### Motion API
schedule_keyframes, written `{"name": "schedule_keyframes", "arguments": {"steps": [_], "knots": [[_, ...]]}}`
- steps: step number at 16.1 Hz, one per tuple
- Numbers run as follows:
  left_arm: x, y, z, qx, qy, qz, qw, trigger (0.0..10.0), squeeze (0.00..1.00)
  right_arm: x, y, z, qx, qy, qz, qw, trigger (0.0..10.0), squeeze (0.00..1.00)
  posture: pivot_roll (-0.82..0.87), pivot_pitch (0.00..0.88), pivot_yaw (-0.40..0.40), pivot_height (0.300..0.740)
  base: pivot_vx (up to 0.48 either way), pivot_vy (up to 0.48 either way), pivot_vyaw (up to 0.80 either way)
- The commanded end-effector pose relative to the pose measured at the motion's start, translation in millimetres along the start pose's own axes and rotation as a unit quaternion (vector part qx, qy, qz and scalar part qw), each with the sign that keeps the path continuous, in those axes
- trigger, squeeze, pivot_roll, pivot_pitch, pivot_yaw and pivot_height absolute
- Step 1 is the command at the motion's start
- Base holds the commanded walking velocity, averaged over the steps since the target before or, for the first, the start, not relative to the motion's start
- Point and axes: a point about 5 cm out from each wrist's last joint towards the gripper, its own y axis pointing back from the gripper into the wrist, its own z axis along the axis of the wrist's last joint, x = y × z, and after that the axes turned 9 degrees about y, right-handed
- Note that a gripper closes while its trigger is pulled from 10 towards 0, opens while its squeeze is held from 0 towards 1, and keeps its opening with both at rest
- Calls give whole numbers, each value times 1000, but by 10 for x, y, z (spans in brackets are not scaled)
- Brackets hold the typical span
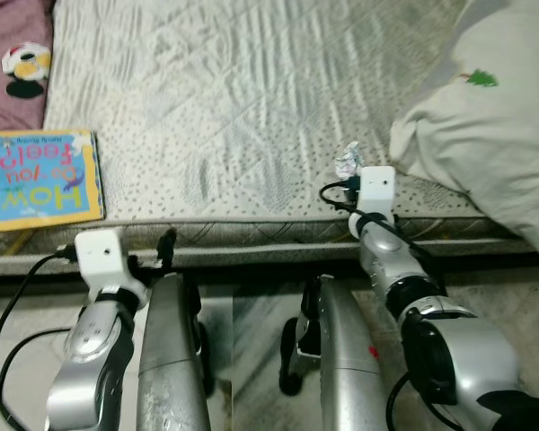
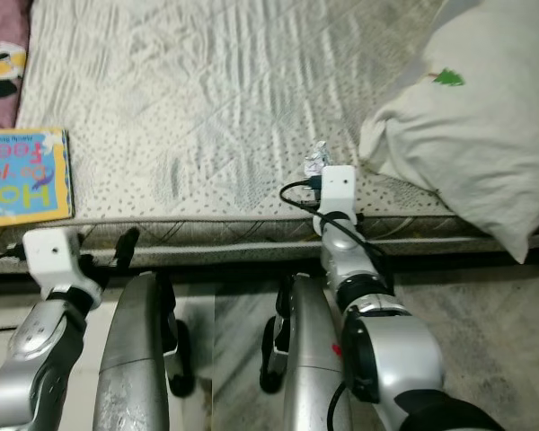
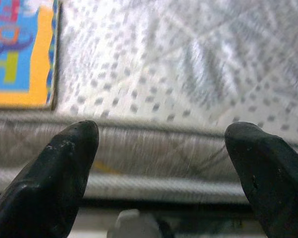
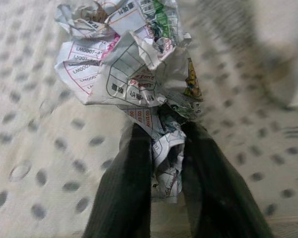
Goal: Clean up the room
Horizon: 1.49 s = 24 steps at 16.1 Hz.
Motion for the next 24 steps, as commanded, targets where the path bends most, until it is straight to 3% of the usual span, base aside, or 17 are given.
{"name": "schedule_keyframes", "arguments": {"steps": [1,3,6,11,12,13,14,15,16,21,24], "knots": [[24,-29,-74,11,-3,1,1000,10000,0,-66,19,-42,-6,-11,4,1000,0,0,107,153,-73,573,0,0,0],[21,-160,-82,7,-5,-6,1000,10000,0,-108,26,38,-49,-41,36,997,0,0,89,111,-68,573,0,0,0],[49,-271,-89,6,-8,-10,1000,10000,0,-105,110,87,-112,-37,71,990,0,0,57,54,-58,573,0,0,0],[62,-307,-109,0,-9,-13,1000,10000,0,-115,141,83,-122,-41,82,988,0,0,57,54,-58,573,0,0,0],[52,-279,-139,6,-3,-31,1000,10000,0,-85,586,-168,-149,-51,98,983,0,0,29,16,-27,573,0,0,0],[59,-259,-163,11,-3,-33,999,10000,0,-109,901,-260,-158,-59,93,981,0,0,18,12,-21,573,0,0,0],[84,-249,-179,12,3,-26,1000,10000,0,-164,982,-307,-145,-68,78,984,0,0,7,16,-21,573,0,0,0],[101,-241,-196,13,1,-20,1000,10000,0,-195,1027,-331,-134,-75,72,985,8471,0,4,24,-23,573,0,0,0],[105,-234,-218,13,-5,-17,1000,10000,0,-196,1046,-350,-128,-76,74,986,10000,0,-1,32,-24,573,0,0,0],[71,-207,-260,15,5,-21,1000,10000,0,-115,1194,-177,-134,-85,119,980,10000,0,4,47,-42,573,0,0,0],[84,-214,-246,8,7,-15,1000,10000,0,-103,1174,-115,-130,-91,129,979,10000,0,0,46,-41,607,0,0,0]]}}
